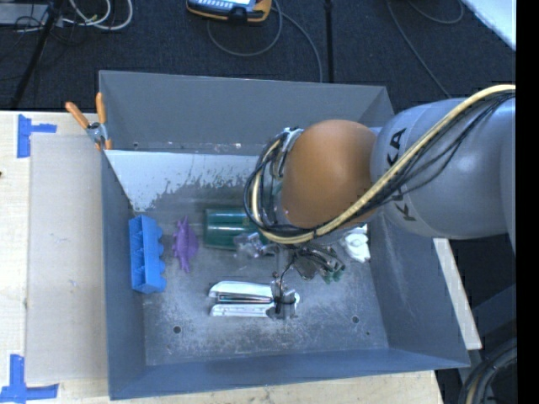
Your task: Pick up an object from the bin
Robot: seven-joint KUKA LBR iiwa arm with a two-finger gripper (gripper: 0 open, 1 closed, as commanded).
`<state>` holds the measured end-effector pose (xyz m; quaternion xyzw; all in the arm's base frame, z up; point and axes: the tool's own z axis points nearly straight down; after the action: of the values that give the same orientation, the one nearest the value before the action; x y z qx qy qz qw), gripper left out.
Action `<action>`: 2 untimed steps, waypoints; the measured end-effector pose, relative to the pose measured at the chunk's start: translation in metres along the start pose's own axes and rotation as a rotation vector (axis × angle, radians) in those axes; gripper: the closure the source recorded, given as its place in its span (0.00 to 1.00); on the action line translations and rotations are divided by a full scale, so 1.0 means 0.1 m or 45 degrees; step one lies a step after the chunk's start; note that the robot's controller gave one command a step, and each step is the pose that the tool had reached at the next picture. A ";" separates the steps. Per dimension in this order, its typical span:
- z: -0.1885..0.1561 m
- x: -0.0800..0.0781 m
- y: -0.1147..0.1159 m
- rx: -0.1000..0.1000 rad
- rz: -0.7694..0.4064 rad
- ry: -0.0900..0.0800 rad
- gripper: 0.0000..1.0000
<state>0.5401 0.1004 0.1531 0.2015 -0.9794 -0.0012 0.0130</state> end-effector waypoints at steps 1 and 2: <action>0.13 0.03 -0.05 0.003 -0.062 -0.013 0.00; 0.36 0.13 -0.10 0.000 -0.077 -0.001 0.00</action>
Offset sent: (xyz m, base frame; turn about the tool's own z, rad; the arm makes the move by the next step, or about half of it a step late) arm -0.0200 -0.0199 -0.0635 0.2225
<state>0.5311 0.0863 0.1170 0.2310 -0.9729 -0.0018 0.0126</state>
